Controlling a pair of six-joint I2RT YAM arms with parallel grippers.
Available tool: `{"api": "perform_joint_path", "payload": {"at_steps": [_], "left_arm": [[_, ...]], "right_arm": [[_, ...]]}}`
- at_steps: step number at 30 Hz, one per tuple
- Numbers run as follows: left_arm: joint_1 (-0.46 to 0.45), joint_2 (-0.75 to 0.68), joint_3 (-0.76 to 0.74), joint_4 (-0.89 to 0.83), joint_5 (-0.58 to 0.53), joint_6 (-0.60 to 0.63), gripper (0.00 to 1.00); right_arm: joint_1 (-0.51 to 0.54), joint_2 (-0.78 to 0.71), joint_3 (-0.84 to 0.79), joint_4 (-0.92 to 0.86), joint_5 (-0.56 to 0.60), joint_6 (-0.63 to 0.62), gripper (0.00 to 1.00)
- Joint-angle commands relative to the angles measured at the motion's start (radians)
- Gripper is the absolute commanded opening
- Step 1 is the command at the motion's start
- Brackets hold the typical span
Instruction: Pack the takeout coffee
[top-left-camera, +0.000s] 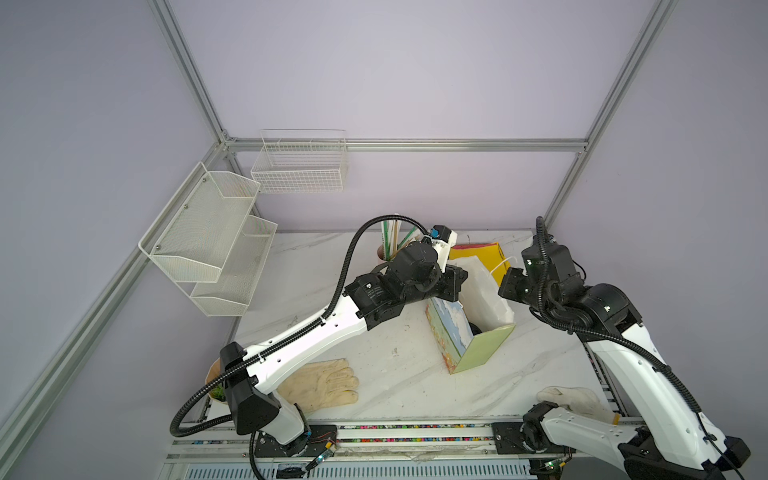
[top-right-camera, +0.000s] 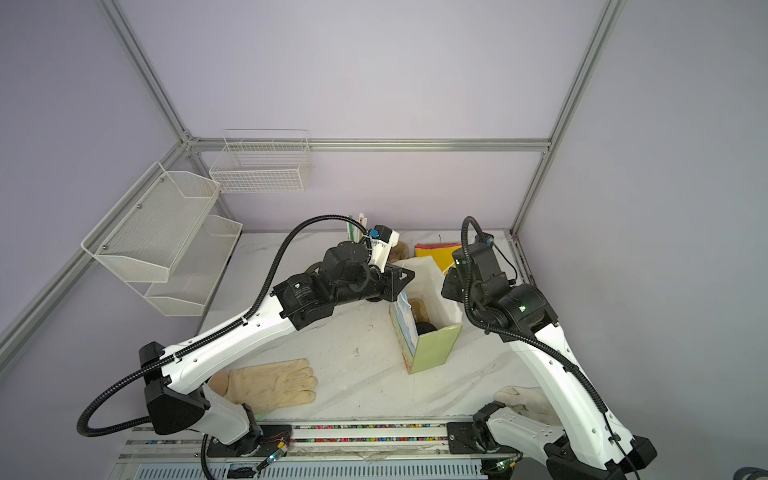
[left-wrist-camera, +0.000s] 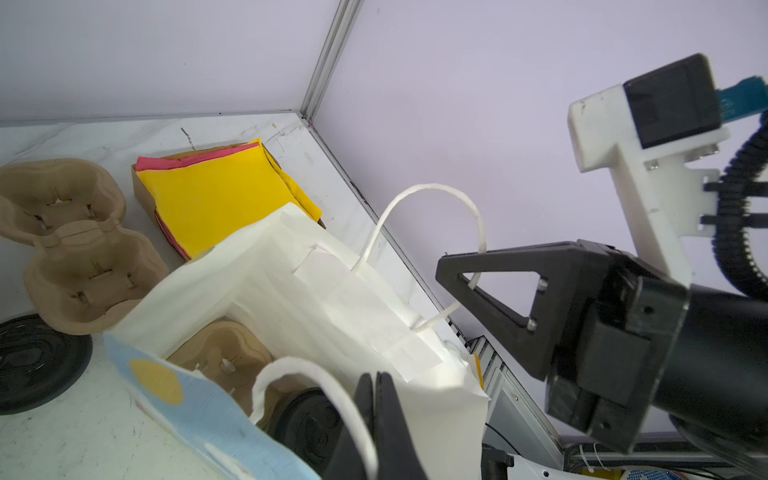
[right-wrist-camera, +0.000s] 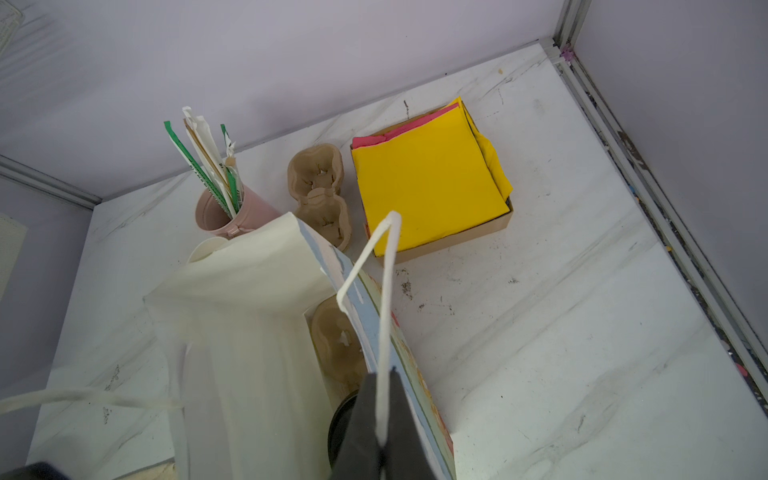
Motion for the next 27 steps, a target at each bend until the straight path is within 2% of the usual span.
{"api": "perform_joint_path", "payload": {"at_steps": [1, 10, 14, 17, 20, 22, 23, 25, 27], "left_arm": [[0.008, 0.0, 0.009, 0.032, 0.007, 0.008, 0.0], [0.014, -0.018, -0.004, 0.033, -0.008, 0.004, 0.0], [0.016, -0.017, 0.01, 0.021, -0.013, 0.009, 0.13], [0.017, -0.023, 0.009, 0.015, -0.025, 0.015, 0.16], [0.023, -0.028, 0.01, 0.007, -0.031, 0.02, 0.3], [0.027, -0.033, 0.013, 0.002, -0.033, 0.025, 0.37], [0.031, -0.036, 0.016, -0.001, -0.036, 0.027, 0.42], [0.038, -0.046, 0.023, -0.002, -0.039, 0.03, 0.46], [0.047, -0.054, 0.038, -0.007, -0.039, 0.038, 0.5]], "right_arm": [[-0.004, -0.005, -0.026, -0.001, -0.006, -0.004, 0.0], [-0.004, -0.005, -0.071, 0.01, -0.027, 0.002, 0.0], [-0.004, -0.004, -0.077, 0.01, -0.028, 0.007, 0.0], [-0.004, -0.002, -0.07, 0.008, -0.025, 0.008, 0.0], [-0.004, 0.003, -0.048, -0.001, -0.025, 0.007, 0.0], [-0.003, 0.007, -0.029, -0.006, -0.024, 0.003, 0.08], [-0.004, 0.008, -0.02, -0.007, -0.026, -0.001, 0.14], [-0.004, 0.013, 0.005, -0.012, -0.029, -0.006, 0.27], [-0.004, 0.024, 0.037, -0.017, -0.039, -0.018, 0.47]]}}
